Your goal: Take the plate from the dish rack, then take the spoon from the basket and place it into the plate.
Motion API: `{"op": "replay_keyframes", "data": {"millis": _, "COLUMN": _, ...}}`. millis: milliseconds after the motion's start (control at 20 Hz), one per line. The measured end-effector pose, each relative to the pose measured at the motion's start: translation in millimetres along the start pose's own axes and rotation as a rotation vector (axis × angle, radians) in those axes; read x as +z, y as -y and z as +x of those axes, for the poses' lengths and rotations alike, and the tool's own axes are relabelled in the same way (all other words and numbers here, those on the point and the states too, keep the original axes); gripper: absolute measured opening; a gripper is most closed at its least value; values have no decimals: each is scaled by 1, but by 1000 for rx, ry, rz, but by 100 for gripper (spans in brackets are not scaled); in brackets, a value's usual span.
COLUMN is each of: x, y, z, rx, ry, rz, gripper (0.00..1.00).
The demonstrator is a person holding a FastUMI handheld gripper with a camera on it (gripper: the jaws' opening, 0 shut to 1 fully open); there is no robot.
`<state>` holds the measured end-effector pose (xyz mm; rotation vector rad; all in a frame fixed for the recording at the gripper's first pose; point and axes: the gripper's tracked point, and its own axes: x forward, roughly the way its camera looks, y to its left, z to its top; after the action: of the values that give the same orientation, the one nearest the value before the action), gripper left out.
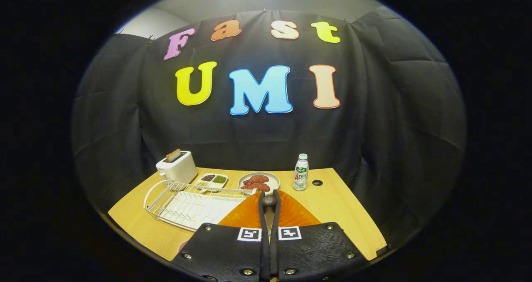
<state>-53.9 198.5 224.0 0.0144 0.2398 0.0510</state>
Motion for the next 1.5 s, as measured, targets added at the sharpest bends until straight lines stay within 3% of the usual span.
{"op": "replay_keyframes", "data": {"millis": 300, "x": -55, "y": -49, "z": -9, "rx": 74, "ry": -94, "rz": 19, "gripper": 1}}
{"op": "replay_keyframes", "data": {"millis": 750, "x": -98, "y": -95, "z": 5, "rx": 127, "ry": -148, "rz": 36, "gripper": 1}}
{"op": "replay_keyframes", "data": {"millis": 1250, "x": -151, "y": -169, "z": 28, "rx": 298, "ry": -255, "rz": 105, "gripper": 1}}
{"op": "replay_keyframes", "data": {"millis": 1500, "x": -170, "y": -167, "z": 32, "rx": 322, "ry": -294, "rz": 96, "gripper": 1}}
